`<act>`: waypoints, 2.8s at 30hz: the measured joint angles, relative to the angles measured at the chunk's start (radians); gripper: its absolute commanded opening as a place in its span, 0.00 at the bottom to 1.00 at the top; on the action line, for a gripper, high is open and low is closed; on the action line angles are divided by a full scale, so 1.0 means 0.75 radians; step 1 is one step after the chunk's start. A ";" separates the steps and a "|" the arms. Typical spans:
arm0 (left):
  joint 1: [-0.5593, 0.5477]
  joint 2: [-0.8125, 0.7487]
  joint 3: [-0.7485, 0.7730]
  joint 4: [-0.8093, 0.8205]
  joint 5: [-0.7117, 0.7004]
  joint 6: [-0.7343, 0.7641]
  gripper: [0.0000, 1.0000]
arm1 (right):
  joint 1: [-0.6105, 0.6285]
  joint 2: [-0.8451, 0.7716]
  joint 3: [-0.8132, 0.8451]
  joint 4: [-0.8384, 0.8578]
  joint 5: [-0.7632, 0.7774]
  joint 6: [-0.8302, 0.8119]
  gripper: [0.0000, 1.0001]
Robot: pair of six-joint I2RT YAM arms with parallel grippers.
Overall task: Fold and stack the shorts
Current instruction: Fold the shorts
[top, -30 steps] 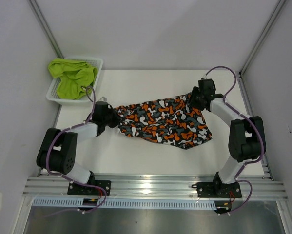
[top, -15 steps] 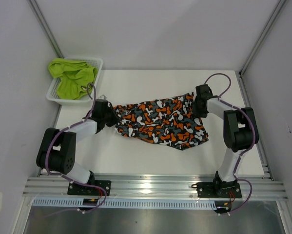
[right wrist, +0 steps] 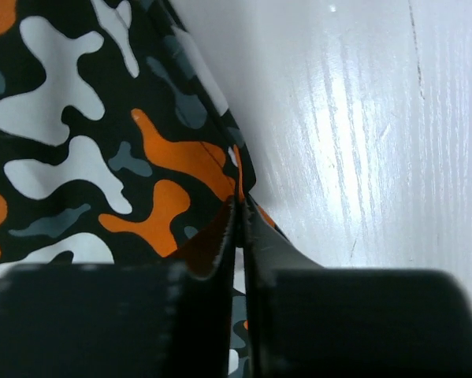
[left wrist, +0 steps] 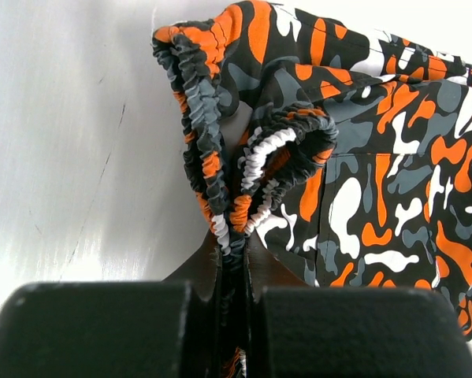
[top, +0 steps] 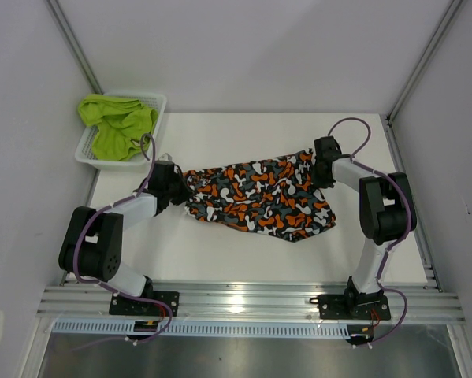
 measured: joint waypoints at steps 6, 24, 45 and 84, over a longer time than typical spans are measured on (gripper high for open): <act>0.002 0.000 0.000 -0.005 -0.005 -0.001 0.00 | 0.002 0.000 -0.001 0.003 -0.002 0.006 0.00; 0.058 -0.065 -0.034 0.009 0.005 -0.063 0.00 | -0.046 -0.035 -0.040 -0.013 0.022 0.083 0.00; 0.093 -0.066 -0.066 0.025 -0.065 -0.071 0.00 | -0.103 -0.258 -0.140 0.041 -0.160 0.092 0.32; 0.094 -0.131 -0.099 0.013 -0.112 -0.106 0.00 | 0.094 -0.648 -0.591 -0.187 -0.028 0.478 0.42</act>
